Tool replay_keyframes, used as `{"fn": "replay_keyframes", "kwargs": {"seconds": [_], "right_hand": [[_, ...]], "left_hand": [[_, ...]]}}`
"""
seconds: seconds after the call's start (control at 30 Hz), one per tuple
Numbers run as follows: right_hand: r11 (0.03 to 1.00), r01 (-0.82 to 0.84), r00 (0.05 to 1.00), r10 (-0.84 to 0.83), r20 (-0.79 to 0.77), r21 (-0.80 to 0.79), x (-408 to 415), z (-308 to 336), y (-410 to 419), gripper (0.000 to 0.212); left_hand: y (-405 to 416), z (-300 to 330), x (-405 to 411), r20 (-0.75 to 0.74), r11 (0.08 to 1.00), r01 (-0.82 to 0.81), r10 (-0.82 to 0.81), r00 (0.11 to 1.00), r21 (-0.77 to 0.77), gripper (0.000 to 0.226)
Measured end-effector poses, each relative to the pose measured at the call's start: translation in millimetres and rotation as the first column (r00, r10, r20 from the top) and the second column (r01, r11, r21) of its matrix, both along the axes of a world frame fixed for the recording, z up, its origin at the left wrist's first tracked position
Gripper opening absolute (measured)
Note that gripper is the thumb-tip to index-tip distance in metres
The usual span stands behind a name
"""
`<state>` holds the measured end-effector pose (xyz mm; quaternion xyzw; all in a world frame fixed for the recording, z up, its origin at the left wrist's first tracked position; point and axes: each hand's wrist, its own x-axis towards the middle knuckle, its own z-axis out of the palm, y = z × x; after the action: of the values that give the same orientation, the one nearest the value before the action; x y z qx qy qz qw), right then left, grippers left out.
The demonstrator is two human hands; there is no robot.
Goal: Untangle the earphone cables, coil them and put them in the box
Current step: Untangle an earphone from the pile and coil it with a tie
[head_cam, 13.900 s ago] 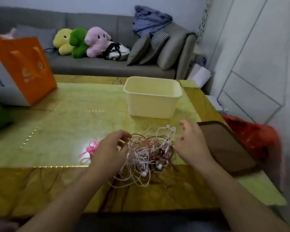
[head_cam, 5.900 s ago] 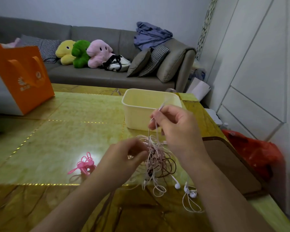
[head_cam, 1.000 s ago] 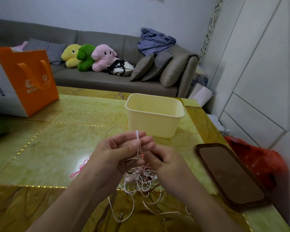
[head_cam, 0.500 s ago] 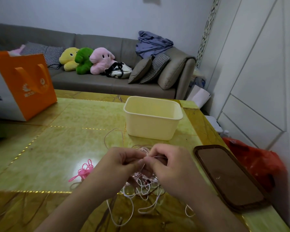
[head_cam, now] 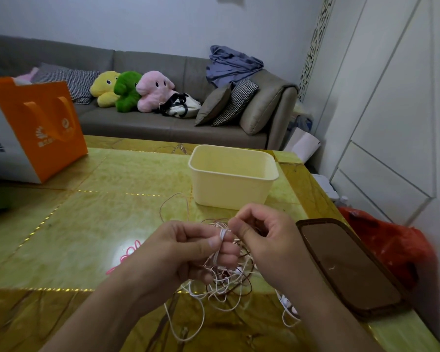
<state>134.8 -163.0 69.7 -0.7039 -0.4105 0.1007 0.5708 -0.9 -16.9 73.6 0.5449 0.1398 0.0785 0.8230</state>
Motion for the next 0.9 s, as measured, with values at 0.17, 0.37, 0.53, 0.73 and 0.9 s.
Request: {"fn": "replay_keyframes", "kwargs": {"seconds": [0.17, 0.37, 0.53, 0.73, 0.9], "right_hand": [[0.99, -0.098, 0.995, 0.097, -0.012, -0.103, -14, -14, 11, 0.032], [0.962, -0.131, 0.981, 0.162, 0.111, -0.24, -21, -12, 10, 0.027], [0.983, -0.087, 0.986, 0.108, 0.126, -0.161, -17, -2, 3, 0.023], [0.999, 0.024, 0.995, -0.02, 0.096, -0.037, -9, 1, -3, 0.023], [1.0, -0.001, 0.998, 0.002, -0.058, 0.013, -5, -4, 3, 0.023]], "left_hand": [[-9, 1, 6, 0.116, 0.966, -0.199, 0.22, 0.969, -0.165, 0.028], [-5, -4, 7, 0.136, 0.93, -0.364, 0.356, 0.925, 0.042, 0.028], [-4, -9, 7, 0.036, 0.9, -0.26, 0.264, 0.964, 0.35, 0.02], [-5, -2, 4, -0.037, 0.939, -0.034, 0.05, 0.998, 0.342, 0.023], [-6, -4, 1, 0.007, 0.997, -0.015, 0.015, 1.0, 0.073, 0.021]]}}
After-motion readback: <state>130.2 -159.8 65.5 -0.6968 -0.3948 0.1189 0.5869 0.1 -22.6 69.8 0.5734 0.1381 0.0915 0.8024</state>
